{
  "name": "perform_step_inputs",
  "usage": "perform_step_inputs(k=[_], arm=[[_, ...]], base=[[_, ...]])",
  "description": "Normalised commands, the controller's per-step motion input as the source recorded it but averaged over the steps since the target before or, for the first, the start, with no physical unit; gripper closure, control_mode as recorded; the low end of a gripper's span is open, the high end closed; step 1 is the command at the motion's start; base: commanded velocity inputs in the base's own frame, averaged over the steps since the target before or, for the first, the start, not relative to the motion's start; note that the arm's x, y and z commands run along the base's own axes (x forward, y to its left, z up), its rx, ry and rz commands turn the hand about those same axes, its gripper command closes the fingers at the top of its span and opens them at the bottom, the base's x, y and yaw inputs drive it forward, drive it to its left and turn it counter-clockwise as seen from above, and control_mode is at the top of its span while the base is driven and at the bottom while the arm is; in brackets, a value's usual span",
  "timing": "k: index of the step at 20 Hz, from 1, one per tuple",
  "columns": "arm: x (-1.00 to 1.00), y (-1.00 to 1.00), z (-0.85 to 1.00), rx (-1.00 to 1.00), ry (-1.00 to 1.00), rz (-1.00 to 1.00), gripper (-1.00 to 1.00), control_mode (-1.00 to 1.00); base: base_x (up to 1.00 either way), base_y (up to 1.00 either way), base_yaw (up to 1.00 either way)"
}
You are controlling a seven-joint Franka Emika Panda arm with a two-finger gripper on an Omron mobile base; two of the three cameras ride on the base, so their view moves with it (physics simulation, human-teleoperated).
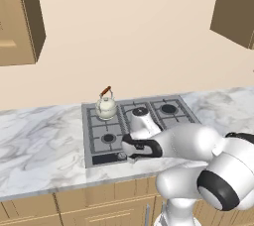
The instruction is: The kettle is done boiling. Turn off the stove, then wait for 300 timesteps before moving the kettle to the dining table.
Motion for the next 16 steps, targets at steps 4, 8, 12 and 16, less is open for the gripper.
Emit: perform_step_inputs(k=[4, 8, 12, 16], arm=[[0.14, 0.0, -0.17, 0.0, 0.0, 0.0, -1.0, -1.0], [0.06, 0.0, -0.15, 0.0, 0.0, 0.01, -1.0, -1.0], [0.0, 0.0, -0.27, 0.0, 0.0, 0.0, -1.0, -1.0], [-0.05, 0.0, -0.31, 0.0, -0.05, 0.0, 1.0, -1.0]], base=[[0.0, 0.0, 0.0], [0.0, 0.0, 0.0], [0.0, 0.0, 0.0], [0.0, 0.0, 0.0]])
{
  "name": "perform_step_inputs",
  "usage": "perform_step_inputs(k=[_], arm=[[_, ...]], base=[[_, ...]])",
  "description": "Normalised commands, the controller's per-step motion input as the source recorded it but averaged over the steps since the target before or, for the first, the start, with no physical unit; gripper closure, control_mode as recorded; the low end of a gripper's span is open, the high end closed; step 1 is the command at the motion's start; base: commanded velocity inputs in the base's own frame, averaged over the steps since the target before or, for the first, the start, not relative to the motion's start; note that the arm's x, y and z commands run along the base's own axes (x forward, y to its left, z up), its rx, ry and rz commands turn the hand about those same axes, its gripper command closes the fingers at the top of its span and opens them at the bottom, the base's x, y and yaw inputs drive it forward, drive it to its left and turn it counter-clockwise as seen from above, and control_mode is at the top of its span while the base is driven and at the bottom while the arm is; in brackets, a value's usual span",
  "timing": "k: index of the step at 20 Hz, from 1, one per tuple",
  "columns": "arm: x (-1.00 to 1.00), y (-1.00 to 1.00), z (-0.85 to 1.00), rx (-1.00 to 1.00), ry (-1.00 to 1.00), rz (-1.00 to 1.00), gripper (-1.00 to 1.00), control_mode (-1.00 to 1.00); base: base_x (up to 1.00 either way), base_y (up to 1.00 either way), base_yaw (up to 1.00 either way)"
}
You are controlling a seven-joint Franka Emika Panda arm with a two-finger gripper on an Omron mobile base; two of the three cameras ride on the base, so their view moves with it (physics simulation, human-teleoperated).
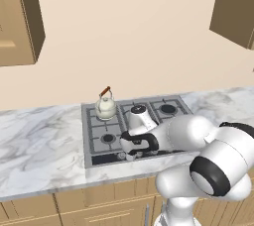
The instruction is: The kettle is done boiling. Turn off the stove, then wait for 300 timesteps before moving the kettle to the dining table.
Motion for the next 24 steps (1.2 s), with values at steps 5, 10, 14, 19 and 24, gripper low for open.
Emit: perform_step_inputs(k=[5, 10, 14, 19, 24], arm=[[0.0, 0.0, -0.21, 0.0, -0.02, 0.0, 1.0, -1.0], [-0.12, 0.01, -0.24, 0.0, 0.0, 0.0, 1.0, -1.0], [-0.3, 0.05, -0.16, 0.0, -0.02, 0.0, 1.0, -1.0], [-0.34, 0.0, -0.12, 0.0, -0.05, 0.0, 1.0, -1.0], [-0.04, -0.03, -0.11, 0.01, 0.0, -0.01, 1.0, -1.0]], base=[[0.0, 0.0, 0.0], [0.0, 0.0, 0.0], [0.0, 0.0, 0.0], [0.0, 0.0, 0.0], [0.0, 0.0, 0.0]])
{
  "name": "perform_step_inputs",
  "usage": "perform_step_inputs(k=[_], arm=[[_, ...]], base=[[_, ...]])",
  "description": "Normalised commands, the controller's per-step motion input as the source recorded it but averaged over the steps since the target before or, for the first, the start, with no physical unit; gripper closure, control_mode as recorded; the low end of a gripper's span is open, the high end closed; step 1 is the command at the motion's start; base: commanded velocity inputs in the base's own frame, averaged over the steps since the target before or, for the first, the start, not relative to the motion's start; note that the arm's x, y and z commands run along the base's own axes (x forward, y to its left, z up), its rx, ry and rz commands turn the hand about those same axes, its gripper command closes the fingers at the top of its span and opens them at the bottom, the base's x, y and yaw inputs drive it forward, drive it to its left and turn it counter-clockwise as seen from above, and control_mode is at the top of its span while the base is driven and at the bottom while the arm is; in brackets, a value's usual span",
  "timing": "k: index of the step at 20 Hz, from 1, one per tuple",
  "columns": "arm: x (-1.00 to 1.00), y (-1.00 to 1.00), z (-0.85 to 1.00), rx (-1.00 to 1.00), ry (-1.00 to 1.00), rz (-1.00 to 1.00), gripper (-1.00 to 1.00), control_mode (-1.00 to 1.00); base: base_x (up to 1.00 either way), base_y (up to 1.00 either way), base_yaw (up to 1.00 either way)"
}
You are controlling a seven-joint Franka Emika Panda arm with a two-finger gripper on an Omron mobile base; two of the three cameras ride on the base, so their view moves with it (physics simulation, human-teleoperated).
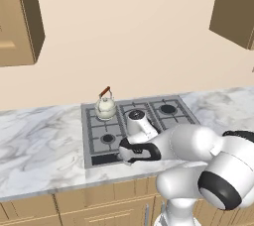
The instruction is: The kettle is done boiling. Turn off the stove, then wait for 300 timesteps before moving the kettle to the dining table.
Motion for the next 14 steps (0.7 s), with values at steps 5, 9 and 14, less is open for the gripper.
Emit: perform_step_inputs(k=[5, 9, 14], arm=[[0.0, -0.1, -0.11, 0.05, 0.04, -0.03, 1.0, -1.0], [0.0, -0.01, -0.09, 0.03, 0.04, -0.12, 1.0, -1.0], [0.0, 0.0, -0.11, 0.01, 0.01, -0.2, 1.0, -1.0]], base=[[0.0, 0.0, 0.0], [0.0, 0.0, 0.0], [0.0, 0.0, 0.0]])
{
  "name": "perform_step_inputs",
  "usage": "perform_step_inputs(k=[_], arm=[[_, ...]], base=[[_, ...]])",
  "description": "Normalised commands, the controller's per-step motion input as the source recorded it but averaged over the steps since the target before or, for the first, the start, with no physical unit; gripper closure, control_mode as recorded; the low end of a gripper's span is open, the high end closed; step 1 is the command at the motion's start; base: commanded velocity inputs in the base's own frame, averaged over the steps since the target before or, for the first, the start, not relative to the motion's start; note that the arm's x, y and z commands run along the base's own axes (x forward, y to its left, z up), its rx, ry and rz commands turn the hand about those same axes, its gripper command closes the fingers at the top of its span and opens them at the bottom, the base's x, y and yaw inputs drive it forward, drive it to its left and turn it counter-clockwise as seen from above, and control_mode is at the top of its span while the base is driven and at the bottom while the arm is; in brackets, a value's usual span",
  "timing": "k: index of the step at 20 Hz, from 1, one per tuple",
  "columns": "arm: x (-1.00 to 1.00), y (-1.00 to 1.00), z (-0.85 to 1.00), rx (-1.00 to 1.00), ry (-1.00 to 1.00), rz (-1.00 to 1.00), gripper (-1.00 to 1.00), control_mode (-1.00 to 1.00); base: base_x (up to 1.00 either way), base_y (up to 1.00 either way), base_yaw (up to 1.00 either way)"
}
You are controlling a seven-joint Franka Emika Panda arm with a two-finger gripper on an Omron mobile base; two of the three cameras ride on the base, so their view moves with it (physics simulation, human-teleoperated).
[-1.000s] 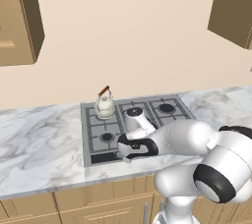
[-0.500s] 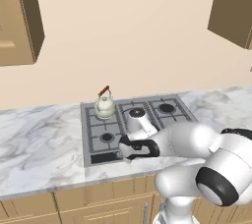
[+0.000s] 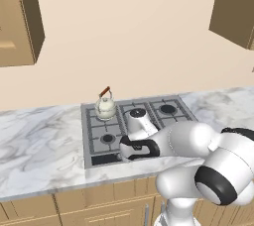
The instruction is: The kettle is done boiling. Turn off the stove, then wait for 300 timesteps before moving the kettle to the dining table.
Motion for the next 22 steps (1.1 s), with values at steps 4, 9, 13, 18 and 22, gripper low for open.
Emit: perform_step_inputs(k=[4, 9, 13, 18, 22], arm=[[0.0, -0.01, -0.08, 0.01, 0.01, -0.28, 1.0, -1.0], [-0.01, -0.02, -0.07, 0.04, 0.0, -0.28, 1.0, -1.0], [-0.06, -0.01, -0.07, 0.06, 0.0, -0.28, 1.0, -1.0], [-0.11, -0.03, -0.08, 0.06, 0.0, -0.28, 1.0, -1.0], [-0.15, -0.07, -0.09, 0.06, 0.0, -0.27, 1.0, -1.0]], base=[[0.0, 0.0, 0.0], [0.0, 0.0, 0.0], [0.0, 0.0, 0.0], [0.0, 0.0, 0.0], [0.0, 0.0, 0.0]])
